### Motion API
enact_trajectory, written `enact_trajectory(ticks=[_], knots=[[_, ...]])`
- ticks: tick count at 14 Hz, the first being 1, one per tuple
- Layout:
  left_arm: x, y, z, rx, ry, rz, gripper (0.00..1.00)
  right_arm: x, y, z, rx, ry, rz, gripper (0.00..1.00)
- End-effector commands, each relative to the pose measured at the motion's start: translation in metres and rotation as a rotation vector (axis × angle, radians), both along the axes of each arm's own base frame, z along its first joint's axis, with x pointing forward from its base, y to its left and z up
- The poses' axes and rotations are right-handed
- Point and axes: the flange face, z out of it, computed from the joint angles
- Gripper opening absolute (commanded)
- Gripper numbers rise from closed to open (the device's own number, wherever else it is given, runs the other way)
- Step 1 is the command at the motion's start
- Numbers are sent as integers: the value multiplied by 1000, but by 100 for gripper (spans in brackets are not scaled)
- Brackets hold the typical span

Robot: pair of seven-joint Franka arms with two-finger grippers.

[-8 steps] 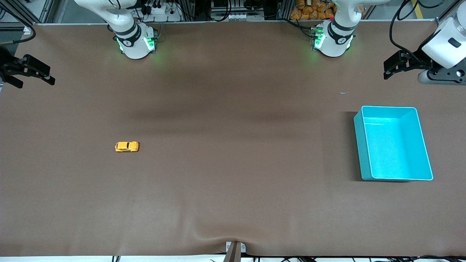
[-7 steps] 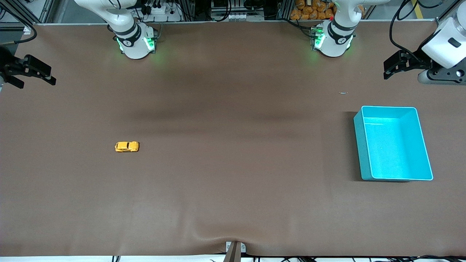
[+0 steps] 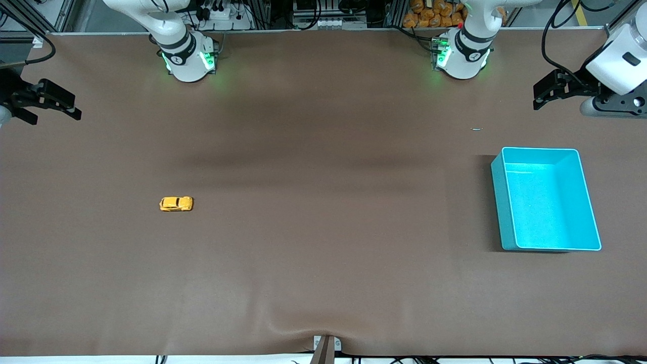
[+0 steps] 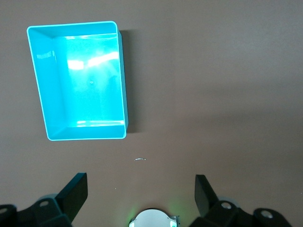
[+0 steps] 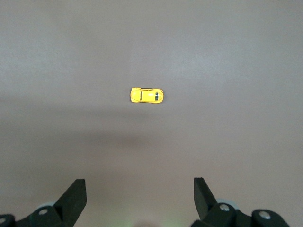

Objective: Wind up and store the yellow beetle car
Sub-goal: 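Reach the right gripper to the yellow car while the left gripper nears the bin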

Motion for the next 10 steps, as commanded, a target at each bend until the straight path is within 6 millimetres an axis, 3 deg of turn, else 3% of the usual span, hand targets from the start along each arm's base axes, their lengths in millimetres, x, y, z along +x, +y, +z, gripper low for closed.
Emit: enact_trajectory(ticks=[1, 6, 10], knots=[[6, 2, 21, -18, -35, 1, 100, -2, 0, 3, -2, -8, -6, 100], [8, -4, 15, -14, -23, -7, 100, 2, 3, -3, -2, -1, 2, 100], [8, -14, -8, -9, 26, 6, 100, 38, 19, -55, -19, 30, 120, 100]])
